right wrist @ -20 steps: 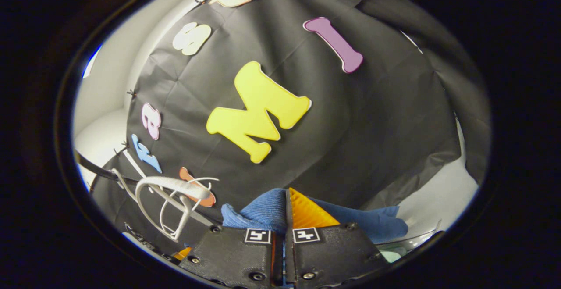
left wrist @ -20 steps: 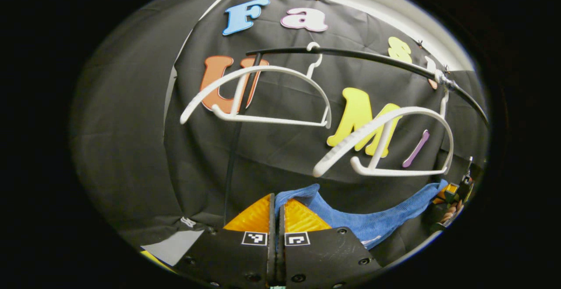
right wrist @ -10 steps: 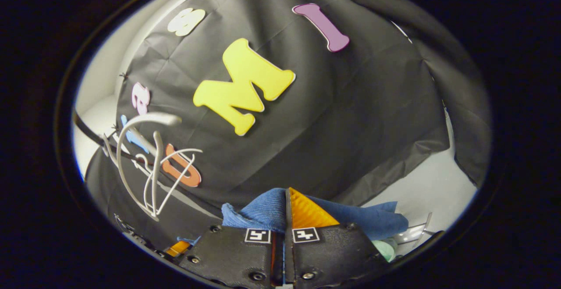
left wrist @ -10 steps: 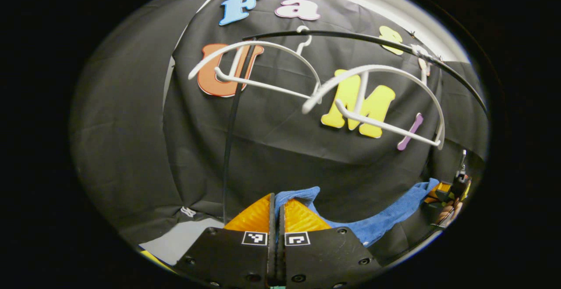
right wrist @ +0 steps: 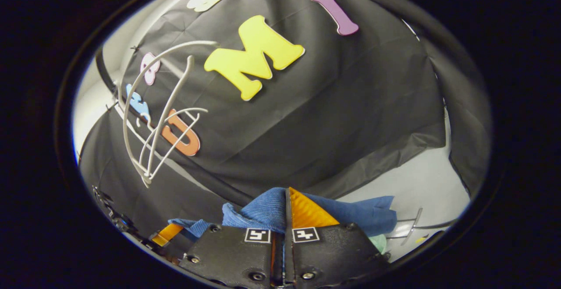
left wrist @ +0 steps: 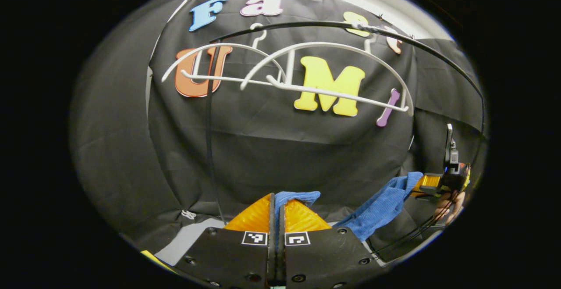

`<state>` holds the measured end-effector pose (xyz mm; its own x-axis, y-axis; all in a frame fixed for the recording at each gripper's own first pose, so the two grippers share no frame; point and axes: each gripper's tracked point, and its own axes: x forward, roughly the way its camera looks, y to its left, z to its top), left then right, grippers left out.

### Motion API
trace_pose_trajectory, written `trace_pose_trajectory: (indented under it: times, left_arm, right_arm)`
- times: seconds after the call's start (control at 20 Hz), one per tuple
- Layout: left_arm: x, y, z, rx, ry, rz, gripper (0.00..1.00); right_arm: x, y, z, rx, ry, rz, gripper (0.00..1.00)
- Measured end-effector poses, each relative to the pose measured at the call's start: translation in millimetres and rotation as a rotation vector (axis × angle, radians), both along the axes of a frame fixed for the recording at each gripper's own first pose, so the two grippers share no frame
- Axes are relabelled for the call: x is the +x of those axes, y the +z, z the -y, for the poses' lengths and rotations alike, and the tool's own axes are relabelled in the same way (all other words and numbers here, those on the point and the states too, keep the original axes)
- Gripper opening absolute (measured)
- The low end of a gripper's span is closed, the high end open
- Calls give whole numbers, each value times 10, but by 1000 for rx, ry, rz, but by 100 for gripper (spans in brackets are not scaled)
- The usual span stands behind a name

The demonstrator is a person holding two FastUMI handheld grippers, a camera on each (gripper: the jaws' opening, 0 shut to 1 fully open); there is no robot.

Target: Grasp the clothes on the hanger with both hands and then place them into the laundry hamper below.

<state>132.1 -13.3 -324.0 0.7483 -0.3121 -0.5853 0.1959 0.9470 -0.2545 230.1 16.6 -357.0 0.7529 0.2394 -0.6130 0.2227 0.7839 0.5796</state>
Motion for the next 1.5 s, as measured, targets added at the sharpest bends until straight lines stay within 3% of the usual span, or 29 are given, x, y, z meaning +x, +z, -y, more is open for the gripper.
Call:
trace_pose_trajectory:
  times: [0.55,0.85,1.25,1.5]
  left_arm:
    - [-616,22,532,-92,-119,-56,1]
    - [-1066,-263,743,-130,-188,-136,1]
    - [-1591,-1014,736,-87,-214,-300,1]
    - [-1905,-1697,622,14,-221,-449,1]
  right_arm:
    - [-610,-120,-901,144,171,-94,5]
    - [-1039,-617,-1103,187,208,-236,5]
    - [-1567,-1738,-864,33,186,-493,5]
    - [-1853,-2417,-776,-84,208,-656,8]
